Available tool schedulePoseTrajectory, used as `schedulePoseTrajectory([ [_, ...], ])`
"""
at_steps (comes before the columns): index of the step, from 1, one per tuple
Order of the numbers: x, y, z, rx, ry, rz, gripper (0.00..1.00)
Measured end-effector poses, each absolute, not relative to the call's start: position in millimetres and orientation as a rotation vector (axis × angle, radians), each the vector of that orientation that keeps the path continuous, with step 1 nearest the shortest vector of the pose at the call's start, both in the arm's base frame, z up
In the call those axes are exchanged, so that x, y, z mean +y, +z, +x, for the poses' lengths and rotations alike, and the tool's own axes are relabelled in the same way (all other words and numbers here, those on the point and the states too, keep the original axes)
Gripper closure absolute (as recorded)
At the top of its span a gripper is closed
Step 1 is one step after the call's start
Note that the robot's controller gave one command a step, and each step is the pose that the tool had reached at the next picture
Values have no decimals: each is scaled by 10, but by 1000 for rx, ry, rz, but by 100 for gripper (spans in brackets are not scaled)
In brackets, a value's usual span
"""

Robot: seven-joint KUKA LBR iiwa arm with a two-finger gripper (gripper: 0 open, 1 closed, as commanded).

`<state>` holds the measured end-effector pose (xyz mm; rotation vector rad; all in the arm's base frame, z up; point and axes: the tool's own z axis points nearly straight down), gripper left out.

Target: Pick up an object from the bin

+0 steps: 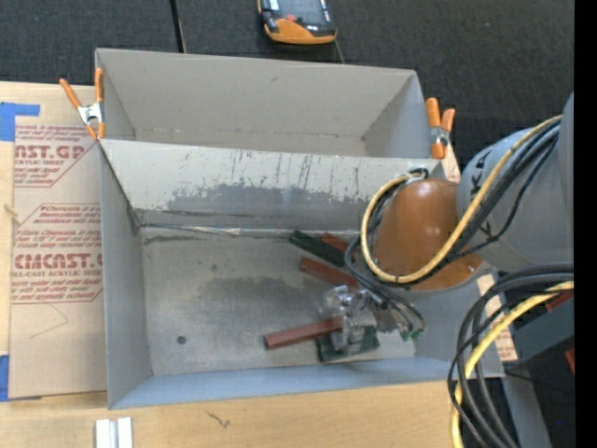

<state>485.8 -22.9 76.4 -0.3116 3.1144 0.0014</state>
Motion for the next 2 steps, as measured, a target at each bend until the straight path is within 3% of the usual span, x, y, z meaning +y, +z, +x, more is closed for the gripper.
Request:
schedulePoseTrajectory([
  [2, -228, 1003, 4851, 3123, 0, -315, 100],
])
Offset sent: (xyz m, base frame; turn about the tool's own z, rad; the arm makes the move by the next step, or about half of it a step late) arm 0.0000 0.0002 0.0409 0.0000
